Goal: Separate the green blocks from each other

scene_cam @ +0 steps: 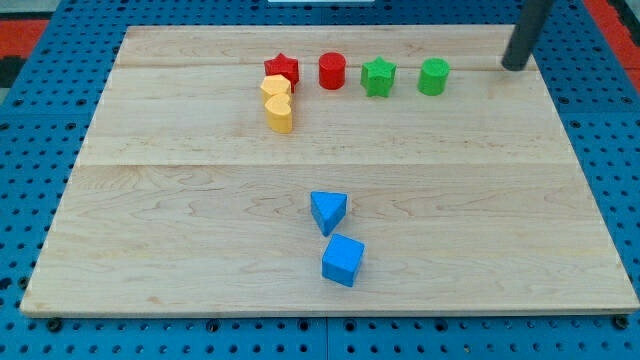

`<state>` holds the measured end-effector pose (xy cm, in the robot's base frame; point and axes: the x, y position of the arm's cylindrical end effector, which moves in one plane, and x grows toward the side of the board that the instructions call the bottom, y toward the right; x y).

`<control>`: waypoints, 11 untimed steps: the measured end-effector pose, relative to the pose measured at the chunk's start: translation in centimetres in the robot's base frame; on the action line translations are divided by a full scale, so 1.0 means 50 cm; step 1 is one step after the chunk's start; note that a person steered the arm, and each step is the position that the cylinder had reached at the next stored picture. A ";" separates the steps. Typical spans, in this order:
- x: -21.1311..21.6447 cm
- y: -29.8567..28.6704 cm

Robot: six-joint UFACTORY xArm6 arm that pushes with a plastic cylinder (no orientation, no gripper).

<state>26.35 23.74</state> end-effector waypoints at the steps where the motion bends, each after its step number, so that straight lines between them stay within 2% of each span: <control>1: 0.031 -0.108; 2: 0.136 -0.173; 3: 0.123 -0.197; 4: 0.040 -0.134; 5: -0.024 -0.278; 6: 0.011 -0.316; 7: 0.133 -0.317; 8: 0.222 -0.388; 9: 0.312 -0.398; 10: 0.271 -0.328; 11: 0.214 -0.356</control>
